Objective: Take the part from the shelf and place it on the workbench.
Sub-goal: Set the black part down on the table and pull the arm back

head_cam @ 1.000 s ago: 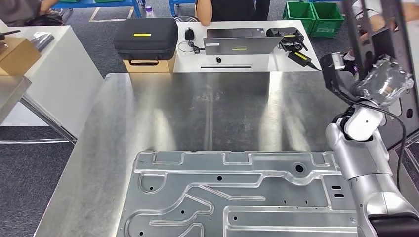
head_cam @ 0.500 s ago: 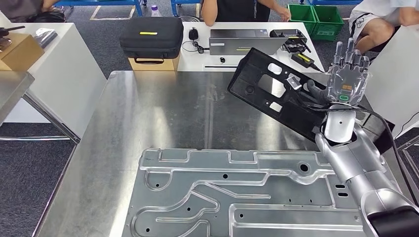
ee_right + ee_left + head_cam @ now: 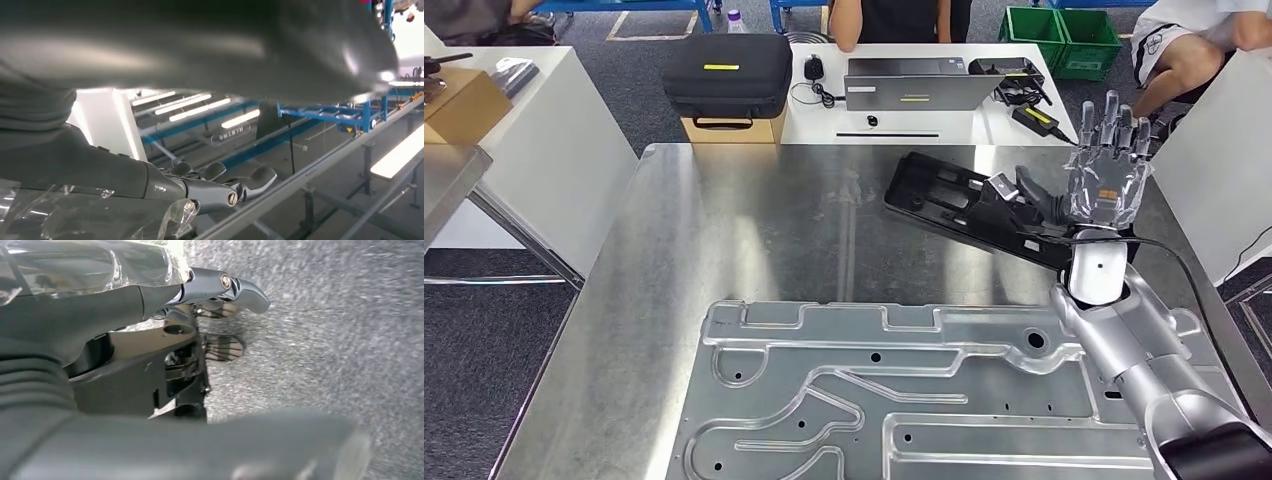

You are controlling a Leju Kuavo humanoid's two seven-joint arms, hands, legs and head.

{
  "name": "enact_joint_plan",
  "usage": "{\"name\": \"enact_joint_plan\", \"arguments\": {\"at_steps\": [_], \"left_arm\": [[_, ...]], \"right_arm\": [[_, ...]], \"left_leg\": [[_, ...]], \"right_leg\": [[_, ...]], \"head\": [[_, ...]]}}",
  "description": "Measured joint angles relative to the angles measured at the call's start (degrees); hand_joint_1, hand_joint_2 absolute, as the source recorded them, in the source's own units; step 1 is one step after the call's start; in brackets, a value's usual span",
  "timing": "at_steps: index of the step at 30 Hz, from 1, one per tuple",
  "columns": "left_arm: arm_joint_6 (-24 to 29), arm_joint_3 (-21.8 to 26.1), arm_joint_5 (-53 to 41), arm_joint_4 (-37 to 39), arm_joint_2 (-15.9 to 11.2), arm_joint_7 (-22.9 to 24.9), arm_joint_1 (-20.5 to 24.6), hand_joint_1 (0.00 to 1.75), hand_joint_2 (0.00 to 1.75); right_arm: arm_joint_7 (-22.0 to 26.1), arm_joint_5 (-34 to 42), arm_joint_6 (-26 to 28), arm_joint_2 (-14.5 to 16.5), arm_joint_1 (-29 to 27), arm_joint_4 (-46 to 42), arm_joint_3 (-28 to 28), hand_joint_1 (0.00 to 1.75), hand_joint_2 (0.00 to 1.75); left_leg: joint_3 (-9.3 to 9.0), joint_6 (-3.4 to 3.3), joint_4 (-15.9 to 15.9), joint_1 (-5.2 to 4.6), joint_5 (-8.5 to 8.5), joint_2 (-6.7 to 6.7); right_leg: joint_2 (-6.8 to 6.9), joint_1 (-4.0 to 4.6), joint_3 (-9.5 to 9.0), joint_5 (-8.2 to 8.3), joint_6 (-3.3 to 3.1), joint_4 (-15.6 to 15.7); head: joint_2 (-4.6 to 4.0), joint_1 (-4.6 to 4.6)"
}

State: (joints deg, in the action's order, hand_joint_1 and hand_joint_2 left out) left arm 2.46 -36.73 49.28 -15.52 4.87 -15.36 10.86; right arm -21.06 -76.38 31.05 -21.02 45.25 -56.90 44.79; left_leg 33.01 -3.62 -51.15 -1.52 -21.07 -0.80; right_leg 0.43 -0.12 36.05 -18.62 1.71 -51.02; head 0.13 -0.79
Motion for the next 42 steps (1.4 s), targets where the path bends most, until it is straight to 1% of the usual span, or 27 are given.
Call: {"name": "enact_joint_plan", "arguments": {"at_steps": [4, 7, 8, 10, 12, 13, 14, 15, 17, 19, 20, 22, 23, 24, 26, 27, 28, 29, 30, 31, 33, 34, 35, 38, 39, 40, 42], "left_arm": [[0.5, -0.1, 1.2, 0.0, 0.0, 1.3, 0.0, 0.0, 0.0], [1.0, -0.1, 2.1, 0.0, 0.1, 1.3, -0.1, 0.0, 0.0], [1.1, -0.1, 2.4, 0.0, 0.1, 1.2, 0.0, 0.0, 0.0], [1.2, -0.1, 3.0, 0.0, 0.2, 0.9, 0.1, 0.0, 0.0], [1.2, -0.1, 3.7, 0.0, 0.3, 0.4, 0.2, 0.0, 0.0], [1.2, -0.1, 4.0, 0.0, 0.3, 0.2, 0.2, 0.0, 0.0], [1.2, -0.2, 4.1, 0.0, 0.3, 0.0, 0.2, 0.0, 0.0], [1.2, -0.2, 4.2, 0.0, 0.3, -0.2, 0.2, 0.0, 0.0], [1.2, -0.3, 4.6, 0.0, 0.2, -0.3, 0.3, 0.0, 0.0], [1.1, -0.3, 5.1, 0.0, 0.1, -0.6, 0.5, 0.0, 0.0], [1.1, -0.3, 5.2, 0.0, 0.1, -0.8, 0.5, 0.0, 0.0], [1.1, -0.3, 5.8, 0.0, 0.0, -1.2, 0.5, 0.0, 0.0], [1.1, -0.3, 6.1, 0.0, 0.0, -1.4, 0.5, 0.0, 0.0], [1.1, -0.3, 6.5, 0.0, 0.0, -1.6, 0.4, 0.0, 0.0], [1.1, -0.3, 7.0, 0.0, -0.1, -2.0, 0.3, 0.0, 0.0], [1.1, -0.3, 7.2, 0.0, -0.1, -2.1, 0.2, 0.0, 0.0], [1.1, -0.3, 7.4, 0.0, -0.1, -2.2, 0.2, 0.0, 0.0], [1.1, -0.3, 7.6, 0.0, -0.1, -2.3, 0.1, 0.0, 0.0], [1.1, -0.3, 7.8, 0.0, -0.1, -2.3, -0.1, 0.0, 0.0], [1.1, -0.3, 8.1, 0.0, -0.2, -2.4, -0.1, 0.0, 0.0], [1.0, -0.3, 8.6, 0.0, -0.2, -2.5, -0.1, 0.0, 0.0], [1.0, -0.3, 8.9, 0.0, -0.3, -2.7, -0.1, 0.0, 0.0], [1.0, -0.2, 9.1, 0.0, -0.3, -2.9, -0.1, 0.0, 0.0], [1.0, -0.1, 10.2, 0.0, -0.4, -3.2, -0.4, 0.0, 0.0], [0.9, -0.1, 10.5, 0.0, -0.4, -3.3, -0.5, 0.0, 0.0], [0.9, 0.0, 10.8, 0.0, -0.4, -3.4, -0.6, 0.0, 0.0], [0.9, 0.1, 11.2, 0.0, -0.5, -3.4, -0.7, 0.0, 0.0]], "right_arm": [[1.6, 8.2, 2.5, 0.9, -1.1, 0.6, 0.0, 0.0, 0.0], [5.0, 20.7, 6.3, 2.1, -2.4, 0.8, -0.9, 0.0, 0.0], [7.0, 25.5, 7.0, 2.6, -2.8, 0.8, -1.6, 0.0, 0.0], [13.9, 38.3, 7.5, 3.8, -3.9, 0.7, -3.8, 0.0, 0.0], [22.3, 57.8, 6.5, 5.6, -5.6, 0.4, -6.8, 0.0, 0.0], [25.4, 68.4, 5.2, 6.5, -6.6, 0.0, -8.1, 0.0, 0.0], [27.9, 78.0, 3.3, 7.3, -7.8, -0.7, -9.2, 0.0, 0.0], [30.0, 86.1, 1.2, 8.0, -8.9, -1.6, -10.1, 0.0, 0.0], [33.9, 97.1, -2.5, 8.9, -10.7, -4.4, -11.3, 0.0, 0.87], [37.0, 103.0, -4.0, 9.5, -12.2, -7.5, -12.3, 0.0, 1.75], [38.2, 104.8, -4.3, 9.7, -12.8, -8.9, -12.7, 0.0, 1.75], [40.1, 107.6, -4.9, 10.2, -14.1, -11.7, -13.3, 0.0, 1.75], [40.9, 108.8, -5.1, 10.4, -14.7, -13.0, -13.5, 0.0, 1.75], [41.7, 109.8, -5.3, 10.6, -15.4, -14.5, -13.6, 0.0, 1.75], [43.0, 111.4, -5.7, 11.0, -16.8, -17.1, -13.8, 0.0, 0.87], [43.5, 112.2, -5.9, 11.2, -17.5, -18.4, -13.8, 0.0, 0.44], [44.0, 113.0, -6.1, 11.3, -18.4, -19.5, -13.9, 0.0, 0.0], [44.6, 113.8, -6.5, 11.5, -19.2, -20.6, -14.0, 0.0, 0.0], [45.2, 114.5, -7.0, 11.6, -20.0, -21.7, -14.1, 0.0, 0.0], [45.7, 115.2, -7.5, 11.7, -20.7, -22.8, -14.3, 0.0, 0.0], [46.6, 116.1, -8.3, 11.9, -21.7, -24.8, -14.7, 0.0, 0.0], [46.8, 116.4, -8.6, 11.9, -22.0, -25.8, -14.9, 0.0, 0.0], [47.1, 116.7, -9.0, 11.9, -22.4, -26.8, -15.1, 0.0, 0.0], [48.0, 119.3, -11.8, 12.0, -24.0, -29.5, -15.3, 0.0, 0.0], [48.3, 120.8, -13.6, 12.1, -24.8, -30.3, -15.4, 0.0, 0.0], [48.6, 122.2, -15.4, 12.2, -25.5, -31.0, -15.5, 0.0, 0.0], [49.1, 124.3, -18.1, 12.4, -26.7, -32.2, -15.6, 0.0, 0.0]], "left_leg": [[0.03, -0.28, -0.2, -0.06, -0.15, 0.0], [-0.33, -0.64, 0.1, 0.25, 0.43, 0.09], [-0.61, -0.78, 0.4, 0.53, 0.81, 0.17], [-1.09, -0.95, 1.1, 1.16, 1.31, 0.35], [-1.15, -0.97, 1.1, 1.5, 1.44, 0.43], [-1.12, -0.84, 1.1, 1.72, 1.5, 0.47], [-1.05, -0.64, 1.1, 1.98, 1.58, 0.5], [-0.89, -0.31, 0.9, 2.32, 1.64, 0.52], [-0.3, 0.75, 0.2, 2.95, 1.56, 0.54], [0.25, 1.96, -0.6, 3.28, 1.46, 0.56], [0.38, 2.47, -0.7, 3.35, 1.57, 0.54], [0.38, 3.34, -0.2, 3.68, 2.12, 0.52], [0.61, 3.68, -0.4, 3.9, 1.7, 0.57], [1.19, 3.92, -1.7, 3.98, 0.36, 0.61], [3.63, 4.11, -8.7, 3.91, -4.56, 0.64], [5.12, 4.17, -13.3, 3.81, -7.05, 0.63], [6.13, 4.19, -17.0, 3.72, -8.66, 0.63], [6.24, 4.14, -18.7, 3.66, -9.23, 0.63], [5.18, 4.01, -17.9, 3.6, -8.76, 0.63], [2.94, 3.82, -14.7, 3.57, -7.43, 0.63], [-2.87, 3.37, -5.3, 3.4, -4.72, 0.58], [-4.73, 3.12, -2.1, 3.24, -3.86, 0.51], [-5.62, 2.92, -0.3, 3.05, -3.51, 0.44], [-4.83, 2.03, -0.3, 2.75, -2.81, 0.35], [-4.41, 1.53, -0.3, 2.76, -2.39, 0.38], [-3.95, 0.99, -0.2, 2.77, -1.9, 0.43], [-2.86, 0.27, -0.2, 2.52, -0.97, 0.55]], "right_leg": [[0.03, -0.01, -0.09, -0.05, 0.16, 0.0], [0.1, -0.01, -0.31, 0.08, 0.44, 0.0], [0.02, 0.04, -0.21, -0.54, 0.6, -0.7], [-0.28, -0.04, 1.44, -4.24, 1.07, -5.6], [-0.48, -0.44, 4.45, -8.98, 1.82, -14.2], [-0.47, -0.79, 5.41, -10.29, 2.24, -17.4], [-0.44, -1.21, 5.28, -10.46, 2.68, -18.3], [-0.39, -1.66, 3.93, -9.62, 3.16, -16.7], [-0.07, -2.58, -1.56, -6.91, 4.35, -8.1], [-0.18, -2.69, -5.17, -5.08, 4.51, -2.5], [-0.39, -2.53, -5.6, -4.92, 4.1, -1.7], [-0.79, -2.18, -5.25, -4.36, 2.66, -1.4], [-0.85, -2.11, -5.23, -4.09, 1.94, -0.8], [-0.84, -2.07, -5.13, -3.65, 1.24, -0.4], [-0.81, -1.96, -4.88, -2.99, 0.21, 0.1], [-0.8, -1.83, -4.68, -2.78, -0.05, 0.2], [-0.81, -1.7, -4.48, -2.61, -0.18, 0.2], [-0.82, -1.61, -4.29, -2.45, -0.23, 0.2], [-0.83, -1.53, -4.12, -2.29, -0.18, 0.2], [-0.84, -1.51, -3.98, -2.13, -0.06, 0.2], [-0.88, -1.42, -3.64, -1.78, 0.39, 0.1], [-0.89, -1.36, -3.48, -1.53, 0.74, 0.1], [-0.9, -1.29, -3.32, -1.28, 1.11, 0.0], [-0.95, -1.44, -2.74, -0.97, 2.21, -0.2], [-0.89, -1.55, -2.13, -2.26, 2.41, -1.4], [-0.82, -1.64, -1.08, -4.59, 2.5, -4.0], [-0.68, -1.59, 1.8, -10.73, 2.57, -12.7]], "head": [[0.0, 0.0], [0.0, -0.02], [0.0, -0.02], [0.0, -0.02], [0.0, -0.02], [0.0, -0.02], [0.0, -0.01], [0.0, -0.01], [0.0, 0.02], [0.01, 0.05], [0.02, 0.1], [0.02, 0.17], [0.02, 0.16], [0.02, 0.13], [0.02, 0.07], [0.02, 0.08], [0.02, 0.09], [0.02, 0.1], [0.02, 0.1], [0.02, 0.09], [0.02, 0.05], [0.02, 0.07], [0.02, 0.05], [0.02, 0.04], [0.02, 0.08], [0.02, 0.08], [0.01, 0.09]]}}
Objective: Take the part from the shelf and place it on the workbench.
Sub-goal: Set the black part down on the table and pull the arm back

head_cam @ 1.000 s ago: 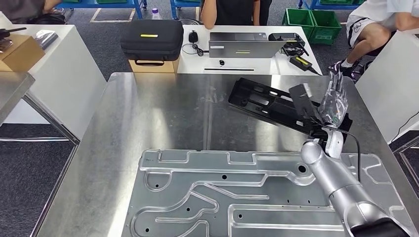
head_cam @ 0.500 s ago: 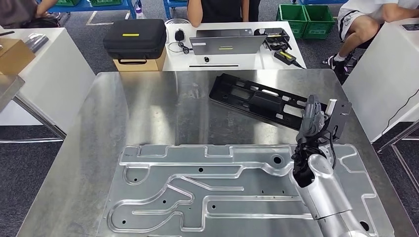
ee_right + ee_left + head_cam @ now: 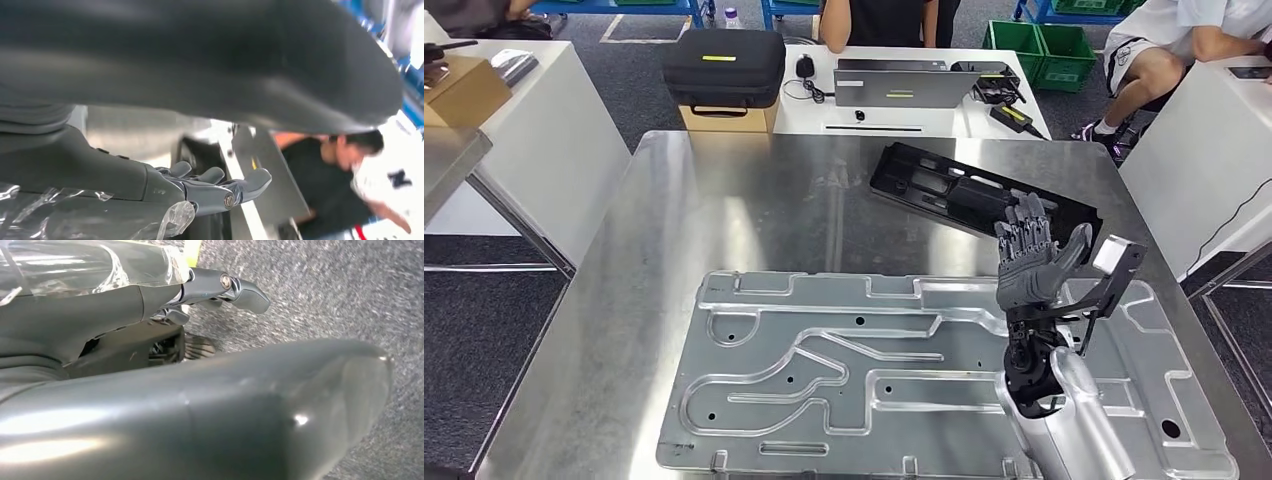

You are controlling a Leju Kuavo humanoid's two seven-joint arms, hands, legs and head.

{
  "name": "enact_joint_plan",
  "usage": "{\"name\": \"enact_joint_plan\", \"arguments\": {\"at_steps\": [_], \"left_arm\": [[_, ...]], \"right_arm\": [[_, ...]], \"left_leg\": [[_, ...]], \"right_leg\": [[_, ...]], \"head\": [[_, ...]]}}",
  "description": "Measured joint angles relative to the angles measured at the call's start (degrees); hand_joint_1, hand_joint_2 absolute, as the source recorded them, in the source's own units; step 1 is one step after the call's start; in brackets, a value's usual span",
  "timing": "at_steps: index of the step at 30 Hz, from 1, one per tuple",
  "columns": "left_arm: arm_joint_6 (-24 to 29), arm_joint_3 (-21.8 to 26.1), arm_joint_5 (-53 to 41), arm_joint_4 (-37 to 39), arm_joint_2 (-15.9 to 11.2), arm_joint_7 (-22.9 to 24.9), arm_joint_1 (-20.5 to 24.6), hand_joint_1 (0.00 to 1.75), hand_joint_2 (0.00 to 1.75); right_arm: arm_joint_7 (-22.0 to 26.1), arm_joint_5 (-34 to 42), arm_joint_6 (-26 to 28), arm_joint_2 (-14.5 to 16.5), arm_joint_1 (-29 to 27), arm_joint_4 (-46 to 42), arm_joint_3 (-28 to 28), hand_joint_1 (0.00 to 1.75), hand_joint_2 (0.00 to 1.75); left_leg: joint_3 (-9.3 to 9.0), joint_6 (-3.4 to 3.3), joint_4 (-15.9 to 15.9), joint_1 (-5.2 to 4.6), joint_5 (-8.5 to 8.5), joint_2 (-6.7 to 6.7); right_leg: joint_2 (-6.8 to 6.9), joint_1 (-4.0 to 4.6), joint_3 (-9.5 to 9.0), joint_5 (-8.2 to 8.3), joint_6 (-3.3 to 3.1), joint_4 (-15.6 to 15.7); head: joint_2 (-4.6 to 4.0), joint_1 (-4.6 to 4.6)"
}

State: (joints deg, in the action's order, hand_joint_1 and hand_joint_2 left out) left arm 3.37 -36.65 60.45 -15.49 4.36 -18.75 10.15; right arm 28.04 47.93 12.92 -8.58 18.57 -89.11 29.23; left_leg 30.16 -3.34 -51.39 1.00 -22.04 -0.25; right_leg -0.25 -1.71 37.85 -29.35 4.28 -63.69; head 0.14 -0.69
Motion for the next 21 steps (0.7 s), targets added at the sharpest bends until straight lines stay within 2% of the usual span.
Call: {"name": "enact_joint_plan", "arguments": {"at_steps": [1, 2, 3, 4, 6, 7, 8, 9, 11, 12, 13, 14, 15, 16, 17, 18, 19, 20, 21], "left_arm": [[0.0, 0.0, 0.1, 0.0, 0.0, 0.0, -0.1, 0.0, 0.0], [0.0, 0.0, 0.1, 0.0, -0.1, 0.0, -0.2, 0.0, 0.0], [0.0, 0.0, 0.1, 0.0, -0.1, 0.0, -0.3, 0.0, 0.0], [0.0, 0.0, 0.1, 0.0, -0.1, 0.0, -0.3, 0.0, 0.0], [0.0, 0.1, 0.2, 0.0, -0.1, 0.0, -0.3, 0.0, 0.0], [0.0, 0.1, 0.2, 0.0, -0.2, -0.1, -0.3, 0.0, 0.0], [0.0, 0.1, 0.3, 0.0, -0.2, -0.2, -0.3, 0.0, 0.0], [-0.1, 0.1, 0.3, 0.0, -0.2, -0.3, -0.4, 0.0, 0.0], [-0.1, 0.1, 0.3, 0.0, -0.3, -0.5, -0.5, 0.0, 0.0], [-0.1, 0.1, 0.3, 0.0, -0.4, -0.5, -0.6, 0.0, 0.0], [-0.1, 0.1, 0.3, 0.0, -0.4, -0.6, -0.7, 0.0, 0.0], [-0.1, 0.1, 0.3, 0.1, -0.5, -0.6, -0.8, 0.0, 0.0], [-0.2, 0.1, 0.3, 0.1, -0.5, -0.6, -0.9, 0.0, 0.0], [-0.2, 0.1, 0.2, 0.1, -0.5, -0.6, -0.9, 0.0, 0.0], [-0.2, 0.1, 0.2, 0.1, -0.5, -0.6, -0.9, 0.0, 0.0], [-0.2, 0.1, 0.2, 0.1, -0.5, -0.6, -0.9, 0.0, 0.0], [-0.1, 0.1, 0.2, 0.1, -0.5, -0.6, -0.9, 0.0, 0.0], [-0.1, 0.1, 0.2, 0.1, -0.6, -0.6, -0.8, 0.0, 0.0], [0.0, 0.0, 0.1, 0.1, -0.6, -0.5, -0.7, 0.0, 0.0]], "right_arm": [[0.2, 0.5, -0.7, 0.1, -0.5, -0.5, 0.0, 0.0, 0.0], [0.3, 0.9, -1.1, 0.1, -0.9, -0.9, 0.0, 0.0, 0.0], [0.3, 1.1, -1.3, 0.1, -1.2, -1.4, 0.0, 0.0, 0.0], [0.4, 1.3, -1.6, 0.2, -1.5, -1.8, 0.0, 0.0, 0.0], [0.6, 1.7, -2.4, 0.4, -1.8, -2.6, 0.0, 0.0, 0.0], [0.8, 1.8, -3.0, 0.6, -1.8, -3.1, 0.0, 0.0, 0.0], [1.0, 1.9, -3.5, 0.7, -1.8, -3.6, 0.0, 0.0, 0.0], [1.3, 1.9, -3.9, 0.9, -2.0, -4.1, 0.0, 0.0, 0.0], [2.0, 1.8, -4.3, 1.2, -2.6, -4.9, 0.0, 0.0, 0.0], [2.4, 1.8, -4.4, 1.3, -3.0, -5.2, 0.0, 0.0, 0.0], [2.9, 1.9, -4.6, 1.4, -3.3, -5.6, 0.0, 0.0, 0.0], [3.3, 2.1, -4.8, 1.5, -3.7, -6.0, 0.0, 0.0, 0.0], [3.6, 2.4, -5.2, 1.6, -4.0, -6.4, 0.0, 0.0, 0.0], [3.8, 2.7, -5.5, 1.6, -4.5, -6.7, 0.0, 0.0, 0.0], [3.9, 3.0, -5.8, 1.7, -5.0, -7.0, 0.0, 0.0, 0.0], [4.0, 3.2, -6.0, 1.7, -5.4, -7.2, 0.0, 0.0, 0.0], [4.1, 3.3, -6.2, 1.7, -5.8, -7.5, 0.0, 0.0, 0.0], [4.2, 3.4, -6.3, 1.7, -6.0, -7.7, 0.0, 0.0, 0.0], [4.2, 3.5, -6.3, 1.8, -6.2, -8.0, -0.1, 0.0, 0.0]], "left_leg": [[0.58, -0.17, 0.0, -0.2, 0.48, 0.06], [1.18, -0.26, -0.1, -0.4, 0.96, 0.1], [1.82, -0.29, -0.1, -0.57, 1.45, 0.13], [2.44, -0.26, -0.1, -0.71, 1.94, 0.14], [3.48, 0.03, -0.2, -0.92, 2.87, 0.13], [3.87, 0.28, -0.3, -1.02, 3.36, 0.14], [4.15, 0.58, -0.3, -1.1, 3.94, 0.16], [4.38, 0.88, -0.1, -1.14, 4.54, 0.19], [4.8, 1.53, 0.1, -1.03, 5.35, 0.2], [5.28, 1.88, -0.6, -0.94, 4.39, 0.18], [6.09, 2.23, -2.5, -0.85, 2.32, 0.16], [7.27, 2.55, -5.9, -0.69, -0.77, 0.15], [8.57, 2.89, -10.4, -0.61, -4.08, 0.14], [9.63, 3.14, -14.8, -0.51, -6.5, 0.15], [10.11, 3.33, -18.3, -0.41, -7.63, 0.15], [9.64, 3.46, -19.6, -0.33, -7.3, 0.15], [8.04, 3.5, -18.6, -0.24, -5.95, 0.15], [5.36, 3.46, -15.4, -0.17, -4.37, 0.15], [1.84, 3.32, -10.8, -0.15, -3.36, 0.14]], "right_leg": [[0.0, 0.07, 1.09, -2.11, 0.03, -4.2], [-0.01, 0.15, 1.33, -2.91, 0.0, -6.7], [0.0, 0.19, 0.48, -2.46, -0.1, -7.0], [0.0, 0.23, -1.47, -1.12, -0.3, -5.1], [0.0, 0.45, -7.75, 1.39, -0.86, 3.3], [-0.01, 0.65, -10.65, 1.77, -1.16, 7.7], [-0.03, 0.87, -12.56, 1.84, -1.47, 10.7], [-0.05, 1.12, -13.44, 1.8, -1.76, 12.4], [0.07, 1.14, -12.79, 2.62, -2.54, 13.0], [0.17, 1.05, -12.3, 3.19, -3.0, 13.1], [0.27, 0.9, -11.69, 3.87, -3.48, 13.2], [0.34, 0.84, -10.96, 4.56, -3.82, 13.2], [0.32, 0.85, -10.09, 5.24, -4.07, 13.2], [0.32, 0.86, -9.21, 5.9, -4.16, 13.2], [0.33, 0.87, -8.33, 6.55, -4.13, 13.1], [0.33, 0.87, -7.49, 7.16, -4.03, 13.1], [0.33, 0.86, -6.68, 7.75, -3.89, 13.0], [0.31, 0.84, -5.93, 8.33, -3.69, 13.0], [0.27, 0.86, -5.29, 8.86, -3.45, 12.9]], "head": [[0.0, -0.01], [0.01, -0.01], [0.01, -0.01], [0.01, -0.01], [0.01, 0.0], [0.01, -0.01], [0.01, -0.02], [0.01, -0.03], [0.01, -0.01], [0.01, -0.02], [0.01, -0.03], [0.01, -0.04], [0.01, -0.08], [0.01, -0.07], [0.01, -0.07], [0.01, -0.07], [0.01, -0.07], [0.01, -0.08], [0.01, -0.09]]}}
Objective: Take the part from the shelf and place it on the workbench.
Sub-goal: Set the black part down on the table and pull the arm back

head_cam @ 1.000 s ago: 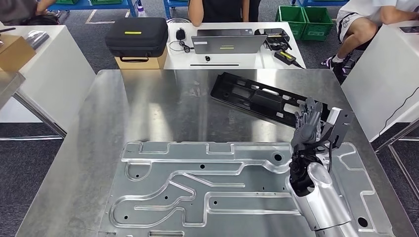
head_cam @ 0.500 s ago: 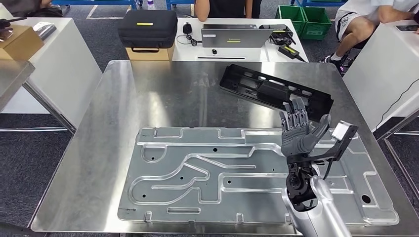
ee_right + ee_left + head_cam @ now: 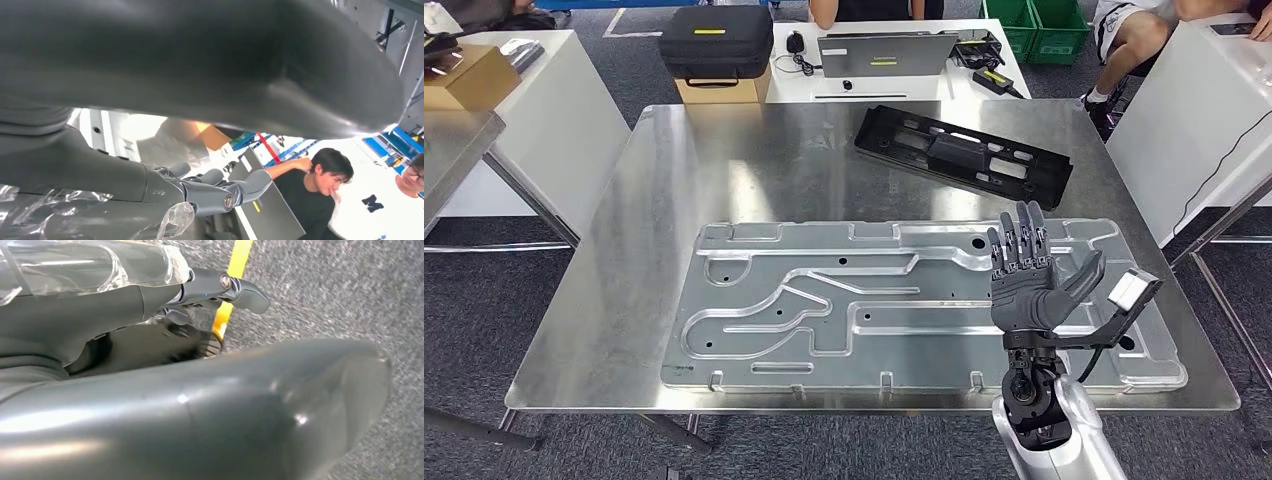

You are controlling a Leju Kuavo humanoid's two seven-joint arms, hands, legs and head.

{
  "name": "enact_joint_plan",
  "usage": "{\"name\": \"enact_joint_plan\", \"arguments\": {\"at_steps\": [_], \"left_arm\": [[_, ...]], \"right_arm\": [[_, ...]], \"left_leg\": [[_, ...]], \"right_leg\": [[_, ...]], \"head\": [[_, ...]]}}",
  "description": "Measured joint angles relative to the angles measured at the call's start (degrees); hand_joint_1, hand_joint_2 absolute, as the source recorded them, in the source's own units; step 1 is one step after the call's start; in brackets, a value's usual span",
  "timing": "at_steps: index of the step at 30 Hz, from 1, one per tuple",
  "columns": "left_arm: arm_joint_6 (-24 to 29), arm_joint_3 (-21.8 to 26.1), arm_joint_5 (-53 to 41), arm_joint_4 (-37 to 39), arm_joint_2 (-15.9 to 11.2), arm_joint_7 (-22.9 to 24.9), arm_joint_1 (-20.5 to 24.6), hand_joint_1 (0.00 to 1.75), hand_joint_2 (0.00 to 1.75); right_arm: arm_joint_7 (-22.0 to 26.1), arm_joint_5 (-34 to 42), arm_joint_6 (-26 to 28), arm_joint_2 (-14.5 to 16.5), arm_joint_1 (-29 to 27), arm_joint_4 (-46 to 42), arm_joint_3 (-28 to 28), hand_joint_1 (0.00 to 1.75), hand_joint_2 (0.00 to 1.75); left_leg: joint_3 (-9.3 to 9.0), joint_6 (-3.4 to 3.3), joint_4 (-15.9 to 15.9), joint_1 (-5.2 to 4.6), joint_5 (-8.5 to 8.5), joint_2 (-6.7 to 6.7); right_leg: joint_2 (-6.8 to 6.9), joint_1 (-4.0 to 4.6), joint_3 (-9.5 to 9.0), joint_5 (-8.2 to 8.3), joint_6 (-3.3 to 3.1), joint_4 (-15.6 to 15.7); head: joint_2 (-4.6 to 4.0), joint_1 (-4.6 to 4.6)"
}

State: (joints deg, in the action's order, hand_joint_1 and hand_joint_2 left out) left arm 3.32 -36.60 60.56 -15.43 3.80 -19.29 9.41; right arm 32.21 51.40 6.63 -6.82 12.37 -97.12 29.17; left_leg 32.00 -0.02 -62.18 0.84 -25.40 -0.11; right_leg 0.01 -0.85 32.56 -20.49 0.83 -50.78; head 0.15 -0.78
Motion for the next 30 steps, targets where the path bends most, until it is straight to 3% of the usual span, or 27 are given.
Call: {"name": "enact_joint_plan", "arguments": {"at_steps": [2, 3, 5, 6, 7, 8, 10, 11, 12, 13, 15, 17, 18, 19, 21, 22, 23, 25, 26, 27, 28, 30], "left_arm": [[0.0, 0.0, -0.1, 0.0, 0.0, 0.0, 0.3, 0.0, 0.0], [0.0, 0.0, -0.2, 0.0, 0.0, 0.1, 0.4, 0.0, 0.0], [0.0, 0.0, -0.2, 0.0, 0.0, 0.4, 0.4, 0.0, 0.0], [0.0, -0.1, -0.2, 0.0, 0.0, 0.5, 0.4, 0.0, 0.0], [0.0, -0.1, -0.2, 0.0, 0.0, 0.7, 0.3, 0.0, 0.0], [0.0, -0.1, -0.2, 0.0, 0.0, 0.7, 0.3, 0.0, 0.0], [-0.1, -0.1, -0.2, 0.0, 0.0, 0.8, 0.4, 0.0, 0.0], [-0.2, -0.1, -0.2, 0.0, 0.0, 0.8, 0.4, 0.0, 0.0], [-0.2, -0.1, -0.2, 0.0, 0.0, 0.8, 0.4, 0.0, 0.0], [-0.2, -0.1, -0.2, 0.0, 0.0, 0.8, 0.4, 0.0, 0.0], [-0.2, -0.1, -0.2, 0.0, 0.0, 0.8, 0.4, 0.0, 0.0], [-0.2, -0.1, -0.2, 0.0, 0.0, 0.8, 0.4, 0.0, 0.0], [-0.3, -0.1, -0.2, 0.0, 0.0, 0.9, 0.5, 0.0, 0.0], [-0.3, -0.2, -0.2, 0.0, 0.0, 0.9, 0.5, 0.0, 0.0], [-0.3, -0.2, -0.2, 0.0, -0.1, 1.0, 0.4, 0.0, 0.0], [-0.3, -0.2, -0.2, 0.0, -0.1, 1.0, 0.3, 0.0, 0.0], [-0.3, -0.2, -0.2, 0.0, -0.1, 1.1, 0.2, 0.0, 0.0], [-0.4, -0.3, -0.2, 0.0, -0.1, 1.1, 0.1, 0.0, 0.0], [-0.4, -0.3, -0.2, 0.0, -0.1, 1.1, 0.1, 0.0, 0.0], [-0.5, -0.3, -0.2, 0.0, -0.1, 1.1, 0.1, 0.0, 0.0], [-0.5, -0.3, -0.2, 0.0, -0.1, 1.2, 0.0, 0.0, 0.0], [-0.7, -0.4, -0.2, 0.0, -0.1, 1.2, 0.1, 0.0, 0.0]], "right_arm": [[0.0, -0.1, 0.0, 0.0, -0.2, -0.6, -0.1, 0.0, 0.0], [0.1, -0.4, 0.0, 0.0, -0.2, -0.9, -0.1, 0.0, 0.0], [0.1, -0.9, 0.0, 0.0, -0.4, -1.2, -0.2, 0.0, 0.0], [0.1, -1.0, 0.1, 0.0, -0.5, -1.3, -0.2, 0.0, 0.0], [0.1, -1.1, 0.1, 0.0, -0.6, -1.4, -0.3, 0.0, 0.0], [0.0, -1.1, 0.1, 0.0, -0.7, -1.5, -0.3, 0.0, 0.0], [0.0, -1.2, 0.2, 0.0, -0.8, -1.5, -0.4, 0.0, 0.0], [0.0, -1.2, 0.2, 0.0, -0.8, -1.5, -0.4, 0.0, 0.0], [0.0, -1.2, 0.2, 0.0, -0.9, -1.5, -0.4, 0.0, 0.0], [0.0, -1.2, 0.2, 0.0, -1.0, -1.5, -0.4, 0.0, 0.0], [0.0, -1.2, 0.1, 0.0, -1.0, -1.5, -0.4, 0.0, 0.0], [-0.1, -1.2, 0.1, 0.1, -0.8, -1.7, -0.4, 0.0, 0.0], [-0.1, -1.2, 0.1, 0.1, -0.8, -1.8, -0.3, 0.0, 0.0], [-0.2, -1.2, 0.1, 0.1, -0.8, -1.8, -0.3, 0.0, 0.0], [-0.3, -1.2, 0.1, 0.1, -0.9, -1.8, -0.3, 0.0, 0.0], [-0.3, -1.2, 0.1, 0.1, -0.9, -1.8, -0.3, 0.0, 0.0], [-0.3, -1.2, 0.1, 0.1, -0.9, -1.8, -0.3, 0.0, 0.0], [-0.4, -1.1, 0.0, 0.1, -1.0, -1.8, -0.3, 0.0, 0.0], [-0.4, -1.1, 0.0, 0.1, -1.0, -1.8, -0.3, 0.0, 0.0], [-0.4, -1.0, -0.1, 0.1, -1.1, -1.8, -0.3, 0.0, 0.0], [-0.4, -0.9, -0.2, 0.1, -1.2, -1.8, -0.3, 0.0, 0.0], [-0.5, -0.7, -0.4, 0.1, -1.3, -1.9, -0.3, 0.0, 0.0]], "left_leg": [[-6.01, -0.63, 9.2, -0.21, -0.06, -0.1], [-7.36, -0.96, 11.6, -0.4, -0.47, -0.16], [-7.06, -1.74, 12.3, -0.53, -0.11, -0.17], [-6.53, -2.2, 12.3, -0.49, 0.41, -0.11], [-5.92, -2.71, 12.2, -0.41, 1.05, -0.01], [-5.23, -3.1, 12.3, -0.33, 1.72, 0.1], [-3.68, -3.47, 12.2, -0.49, 2.98, 0.25], [-2.84, -3.48, 12.0, -0.55, 3.59, 0.31], [-1.94, -3.45, 11.8, -0.59, 4.17, 0.37], [-1.03, -3.35, 11.6, -0.58, 4.71, 0.4], [0.59, -2.96, 11.1, -0.53, 5.71, 0.41], [1.66, -2.34, 10.8, -0.62, 6.77, 0.43], [1.96, -2.03, 10.9, -0.66, 7.44, 0.44], [2.21, -1.74, 11.2, -0.69, 8.14, 0.48], [2.87, -1.14, 11.3, -0.61, 8.53, 0.49], [3.57, -0.79, 10.1, -0.53, 7.06, 0.47], [4.62, -0.45, 7.5, -0.46, 4.47, 0.45], [7.16, 0.11, -1.1, -0.31, -1.78, 0.42], [8.04, 0.28, -5.3, -0.3, -3.56, 0.42], [8.12, 0.37, -7.8, -0.29, -3.95, 0.42], [7.14, 0.37, -8.1, -0.29, -3.11, 0.42], [1.98, 0.04, -2.0, -0.3, -0.12, 0.41]], "right_leg": [[-0.02, 0.12, 0.85, 1.06, 0.6, -0.1], [0.0, 0.13, 1.1, 1.57, 0.92, 0.0], [-0.01, 0.03, 1.56, 2.39, 1.6, 0.0], [-0.04, -0.05, 2.08, 1.61, 1.87, -0.7], [-0.07, -0.12, 2.88, -0.28, 2.08, -2.4], [-0.08, -0.21, 3.98, -3.18, 2.2, -5.4], [-0.08, -0.26, 6.4, -9.28, 2.41, -14.3], [-0.08, -0.26, 7.05, -10.69, 2.52, -18.0], [-0.07, -0.26, 6.87, -10.68, 2.58, -20.1], [-0.07, -0.28, 5.67, -9.51, 2.59, -20.0], [-0.06, -0.31, 0.21, -6.78, 2.48, -13.6], [-0.1, -0.07, -6.15, -6.62, 2.14, -4.3], [-0.14, 0.13, -7.9, -6.95, 1.89, -1.4], [-0.18, 0.35, -8.44, -7.0, 1.61, 0.1], [-0.09, 0.23, -7.48, -6.01, 0.82, 0.4], [0.01, 0.1, -6.89, -5.4, 0.33, 0.6], [0.1, -0.04, -6.17, -4.68, -0.13, 0.7], [0.15, 0.03, -4.64, -3.43, -0.65, 0.6], [0.16, 0.07, -3.86, -2.86, -0.7, 0.5], [0.16, 0.1, -3.11, -2.34, -0.69, 0.4], [0.16, 0.12, -2.4, -1.84, -0.62, 0.3], [0.13, 0.13, -1.18, -0.93, -0.34, 0.1]], "head": [[0.0, 0.02], [0.0, 0.0], [-0.01, 0.0], [-0.01, 0.0], [-0.01, 0.03], [0.0, 0.03], [0.0, 0.04], [0.0, 0.04], [0.0, 0.04], [0.0, 0.04], [0.0, 0.05], [0.0, 0.06], [-0.01, 0.04], [-0.01, 0.04], [-0.01, 0.04], [0.0, 0.04], [0.0, 0.02], [0.0, -0.01], [0.0, -0.01], [0.0, -0.01], [0.0, -0.01], [-0.01, -0.02]]}}
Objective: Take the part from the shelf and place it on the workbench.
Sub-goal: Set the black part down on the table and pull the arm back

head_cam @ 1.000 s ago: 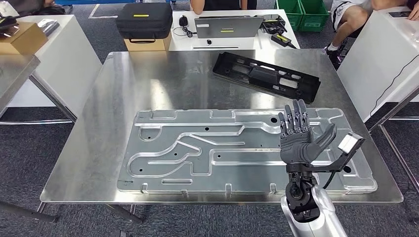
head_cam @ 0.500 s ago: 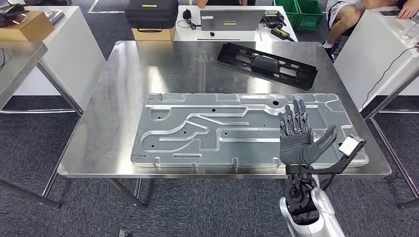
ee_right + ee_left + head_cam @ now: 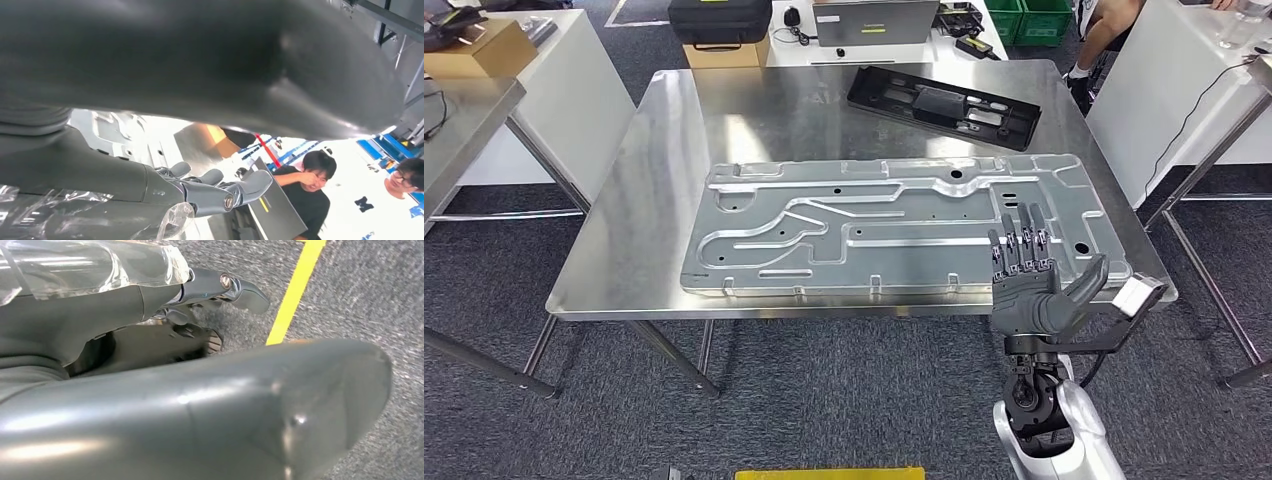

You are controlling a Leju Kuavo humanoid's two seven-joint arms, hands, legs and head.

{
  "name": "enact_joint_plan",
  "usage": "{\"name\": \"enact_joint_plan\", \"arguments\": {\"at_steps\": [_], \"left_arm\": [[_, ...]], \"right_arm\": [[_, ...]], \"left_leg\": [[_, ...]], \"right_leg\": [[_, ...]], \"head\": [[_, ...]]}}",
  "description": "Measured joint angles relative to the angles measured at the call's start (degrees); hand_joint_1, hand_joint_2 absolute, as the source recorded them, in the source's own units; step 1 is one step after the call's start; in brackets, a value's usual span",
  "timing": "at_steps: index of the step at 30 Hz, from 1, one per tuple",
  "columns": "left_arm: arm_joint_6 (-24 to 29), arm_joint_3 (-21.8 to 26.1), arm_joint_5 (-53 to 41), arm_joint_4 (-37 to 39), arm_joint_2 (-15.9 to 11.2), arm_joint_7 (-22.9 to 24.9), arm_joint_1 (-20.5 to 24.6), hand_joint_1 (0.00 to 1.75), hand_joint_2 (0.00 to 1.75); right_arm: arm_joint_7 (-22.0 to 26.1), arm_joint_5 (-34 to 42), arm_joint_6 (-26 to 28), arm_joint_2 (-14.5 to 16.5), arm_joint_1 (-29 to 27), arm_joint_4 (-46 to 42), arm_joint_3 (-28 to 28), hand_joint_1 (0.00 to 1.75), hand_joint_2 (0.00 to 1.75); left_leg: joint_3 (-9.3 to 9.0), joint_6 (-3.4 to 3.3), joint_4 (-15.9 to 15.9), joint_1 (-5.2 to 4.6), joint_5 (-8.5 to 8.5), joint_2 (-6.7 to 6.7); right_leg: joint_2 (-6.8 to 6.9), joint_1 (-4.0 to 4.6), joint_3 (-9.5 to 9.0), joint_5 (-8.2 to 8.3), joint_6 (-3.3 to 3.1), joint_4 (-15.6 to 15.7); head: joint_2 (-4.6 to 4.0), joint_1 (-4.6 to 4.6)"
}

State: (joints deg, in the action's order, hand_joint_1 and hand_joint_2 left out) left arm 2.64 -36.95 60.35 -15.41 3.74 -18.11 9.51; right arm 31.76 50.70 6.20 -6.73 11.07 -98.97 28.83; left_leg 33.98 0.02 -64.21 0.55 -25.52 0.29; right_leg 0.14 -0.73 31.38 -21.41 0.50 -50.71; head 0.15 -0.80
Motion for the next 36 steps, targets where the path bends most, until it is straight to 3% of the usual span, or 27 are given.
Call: {"name": "enact_joint_plan", "arguments": {"at_steps": [2, 4, 6, 7, 8, 9, 11, 12, 13, 14, 16, 17, 18, 19, 21, 22, 23, 26, 27, 28, 29, 30, 32, 33, 34, 36], "left_arm": [[-0.1, 0.0, 0.0, 0.0, 0.0, 0.0, 0.2, 0.0, 0.0], [-0.1, 0.0, 0.0, 0.0, 0.0, 0.0, 0.3, 0.0, 0.0], [-0.1, -0.1, 0.0, 0.0, 0.0, 0.1, 0.2, 0.0, 0.0], [0.0, -0.1, 0.0, 0.0, 0.0, 0.1, 0.1, 0.0, 0.0], [0.0, -0.2, 0.1, 0.0, 0.0, 0.2, 0.0, 0.0, 0.0], [0.0, -0.2, 0.1, 0.0, 0.0, 0.3, 0.0, 0.0, 0.0], [0.0, -0.2, 0.1, 0.0, 0.0, 0.5, -0.1, 0.0, 0.0], [0.0, -0.2, 0.1, 0.0, 0.0, 0.5, -0.1, 0.0, 0.0], [0.0, -0.2, 0.1, 0.0, 0.0, 0.5, -0.2, 0.0, 0.0], [0.0, -0.2, 0.1, 0.0, 0.0, 0.5, -0.2, 0.0, 0.0], [0.0, -0.2, 0.1, 0.0, 0.1, 0.5, -0.2, 0.0, 0.0], [0.0, -0.2, 0.1, 0.0, 0.1, 0.5, -0.2, 0.0, 0.0], [0.0, -0.2, 0.1, 0.0, 0.1, 0.5, -0.2, 0.0, 0.0], [0.0, -0.2, 0.1, 0.0, 0.1, 0.5, -0.2, 0.0, 0.0], [0.0, -0.2, 0.0, 0.0, 0.0, 0.5, -0.4, 0.0, 0.0], [0.0, -0.2, -0.1, 0.0, 0.0, 0.4, -0.5, 0.0, 0.0], [0.0, -0.2, -0.1, 0.0, 0.0, 0.4, -0.7, 0.0, 0.0], [0.3, -0.3, -0.1, 0.0, 0.0, 0.3, -0.9, 0.0, 0.0], [0.5, -0.4, -0.1, 0.0, 0.0, 0.3, -0.9, 0.0, 0.0], [0.7, -0.5, -0.1, 0.0, 0.0, 0.2, -0.9, 0.0, 0.0], [0.7, -0.5, -0.1, 0.0, 0.0, 0.2, -0.9, 0.0, 0.0], [0.8, -0.6, -0.1, 0.0, 0.0, 0.1, -0.9, 0.0, 0.0], [0.8, -0.6, -0.1, 0.0, 0.0, 0.0, -0.6, 0.0, 0.0], [0.8, -0.7, -0.1, 0.0, 0.0, -0.1, -0.4, 0.0, 0.0], [0.8, -0.7, -0.1, 0.0, 0.0, -0.2, -0.3, 0.0, 0.0], [0.8, -0.8, 0.0, 0.0, 0.0, -0.2, -0.4, 0.0, 0.0]], "right_arm": [[0.0, 0.2, -0.1, 0.0, 0.0, -0.1, 0.0, 0.0, 0.0], [-0.1, 0.0, -0.2, 0.0, 0.0, -0.2, 0.0, 0.0, 0.0], [-0.2, -0.2, -0.2, 0.0, -0.1, -0.2, 0.0, 0.0, 0.0], [-0.3, -0.3, -0.2, 0.0, -0.1, -0.2, 0.0, 0.0, 0.0], [-0.4, -0.3, -0.2, 0.0, -0.1, -0.2, 0.0, 0.0, 0.0], [-0.5, -0.4, -0.2, 0.0, -0.2, -0.2, 0.0, 0.0, 0.0], [-0.6, -0.5, -0.2, 0.0, -0.2, -0.2, 0.0, 0.0, 0.0], [-0.6, -0.5, -0.1, 0.0, -0.3, -0.2, 0.0, 0.0, 0.0], [-0.6, -0.5, -0.1, 0.0, -0.3, -0.2, 0.0, 0.0, 0.0], [-0.6, -0.5, -0.1, 0.0, -0.3, -0.2, 0.0, 0.0, 0.0], [-0.6, -0.5, -0.1, 0.0, -0.3, -0.2, 0.0, 0.0, 0.0], [-0.6, -0.5, -0.1, 0.0, -0.2, -0.3, 0.0, 0.0, 0.0], [-0.6, -0.5, -0.1, 0.0, -0.2, -0.5, 0.0, 0.0, 0.0], [-0.6, -0.6, -0.1, 0.0, -0.1, -0.6, 0.0, 0.0, 0.0], [-0.6, -0.6, -0.1, 0.0, -0.2, -0.7, 0.0, 0.0, 0.0], [-0.6, -0.7, -0.1, 0.0, -0.3, -0.7, 0.0, 0.0, 0.0], [-0.6, -0.9, -0.1, 0.0, -0.3, -0.7, 0.0, 0.0, 0.0], [-0.9, -2.1, 0.6, 0.0, -0.3, -0.7, 0.0, 0.0, 0.0], [-1.1, -2.5, 0.9, 0.0, -0.3, -0.7, 0.0, 0.0, 0.0], [-1.3, -2.9, 1.1, 0.0, -0.3, -0.7, 0.0, 0.0, 0.0], [-1.5, -3.1, 1.3, 0.0, -0.3, -0.7, 0.0, 0.0, 0.0], [-1.6, -3.3, 1.4, 0.0, -0.3, -0.7, 0.0, 0.0, 0.0], [-1.7, -3.6, 1.6, 0.0, -0.3, -0.7, 0.0, 0.0, 0.0], [-1.8, -3.7, 1.6, 0.0, -0.2, -0.8, 0.0, 0.0, 0.0], [-1.8, -3.8, 1.6, 0.0, -0.2, -0.8, 0.1, 0.0, 0.0], [-1.8, -3.9, 1.6, 0.1, -0.1, -0.9, 0.1, 0.0, 0.0]], "left_leg": [[-6.35, -0.66, 9.4, -0.23, 0.9, -0.06], [-8.83, -1.29, 13.9, -0.56, 0.44, -0.17], [-7.95, -1.96, 14.1, -0.47, 1.1, -0.16], [-7.38, -2.37, 14.1, -0.35, 1.63, -0.1], [-6.73, -2.81, 14.1, -0.24, 2.29, -0.02], [-6.07, -3.12, 14.1, -0.22, 2.94, 0.05], [-4.44, -3.46, 13.9, -0.33, 4.25, 0.08], [-3.55, -3.46, 13.8, -0.36, 4.88, 0.1], [-2.62, -3.39, 13.6, -0.37, 5.47, 0.12], [-1.65, -3.26, 13.3, -0.34, 6.06, 0.13], [0.02, -2.78, 12.9, -0.33, 7.23, 0.08], [0.61, -2.48, 12.7, -0.38, 7.85, 0.05], [0.97, -2.16, 12.8, -0.44, 8.61, 0.04], [1.21, -1.81, 13.1, -0.48, 9.36, 0.05], [1.64, -1.1, 13.8, -0.34, 10.56, 0.05], [2.14, -0.74, 13.3, -0.24, 9.76, 0.0], [2.93, -0.39, 11.6, -0.14, 7.86, -0.05], [6.7, 0.46, -0.5, 0.09, -0.5, -0.1], [7.46, 0.64, -4.2, 0.12, -1.52, -0.09], [7.35, 0.74, -6.0, 0.14, -1.29, -0.08], [6.01, 0.75, -5.3, 0.15, -0.14, -0.01], [3.52, 0.67, -2.3, 0.15, 1.22, 0.2], [-3.3, 0.13, 7.2, -0.12, 2.4, 1.75], [-5.76, -0.31, 10.9, -0.33, 2.26, 2.44], [-7.12, -0.78, 13.2, -0.58, 1.93, 2.85], [-7.11, -1.76, 14.2, -0.67, 2.05, 2.17]], "right_leg": [[-0.01, 0.16, 0.88, 0.8, 0.5, -0.2], [0.04, 0.24, 1.49, 1.71, 1.11, -0.3], [-0.01, 0.17, 2.18, 2.09, 1.75, -0.6], [-0.05, 0.12, 2.8, 0.91, 2.04, -1.5], [-0.11, 0.07, 3.69, -1.41, 2.29, -3.7], [-0.13, -0.05, 4.88, -4.72, 2.49, -7.3], [-0.13, -0.09, 7.06, -10.18, 2.86, -16.1], [-0.13, -0.09, 7.42, -10.95, 2.99, -19.3], [-0.13, -0.11, 6.89, -10.27, 3.06, -20.5], [-0.12, -0.14, 5.29, -8.65, 3.09, -19.5], [-0.14, -0.2, -1.0, -6.28, 3.05, -12.0], [-0.2, -0.14, -4.63, -6.31, 2.87, -6.9], [-0.26, -0.01, -7.12, -6.7, 2.58, -3.1], [-0.32, 0.17, -8.46, -7.07, 2.23, -0.6], [-0.29, 0.24, -7.8, -6.37, 1.17, 0.5], [-0.24, 0.14, -7.26, -5.79, 0.62, 0.6], [-0.18, 0.0, -6.66, -5.12, 0.06, 0.7], [0.05, 0.01, -4.53, -3.25, -0.61, 0.7], [0.25, 0.05, -3.82, -2.73, -0.61, 0.6], [0.51, 0.08, -3.17, -2.28, -0.56, 0.5], [0.83, 0.09, -2.59, -1.89, -0.47, 0.5], [1.18, 0.09, -2.13, -1.58, -0.33, 0.4], [2.01, 0.22, -1.6, -1.1, 0.09, 0.2], [2.53, 0.33, -1.46, -0.9, 0.38, 0.1], [3.09, 0.42, -1.38, -0.71, 0.67, 0.0], [4.04, 0.45, -1.21, -0.5, 1.31, -0.1]], "head": [[0.0, 0.01], [0.01, 0.01], [0.0, 0.0], [-0.01, 0.03], [-0.01, 0.05], [-0.02, 0.07], [-0.02, 0.08], [-0.02, 0.09], [-0.02, 0.09], [-0.02, 0.09], [-0.01, 0.13], [-0.01, 0.13], [-0.01, 0.12], [-0.01, 0.12], [-0.01, 0.13], [-0.01, 0.12], [-0.01, 0.11], [-0.01, 0.05], [-0.01, 0.04], [-0.01, 0.04], [-0.02, 0.03], [-0.01, 0.03], [-0.01, 0.02], [0.0, 0.03], [-0.01, 0.03], [-0.01, 0.04]]}}
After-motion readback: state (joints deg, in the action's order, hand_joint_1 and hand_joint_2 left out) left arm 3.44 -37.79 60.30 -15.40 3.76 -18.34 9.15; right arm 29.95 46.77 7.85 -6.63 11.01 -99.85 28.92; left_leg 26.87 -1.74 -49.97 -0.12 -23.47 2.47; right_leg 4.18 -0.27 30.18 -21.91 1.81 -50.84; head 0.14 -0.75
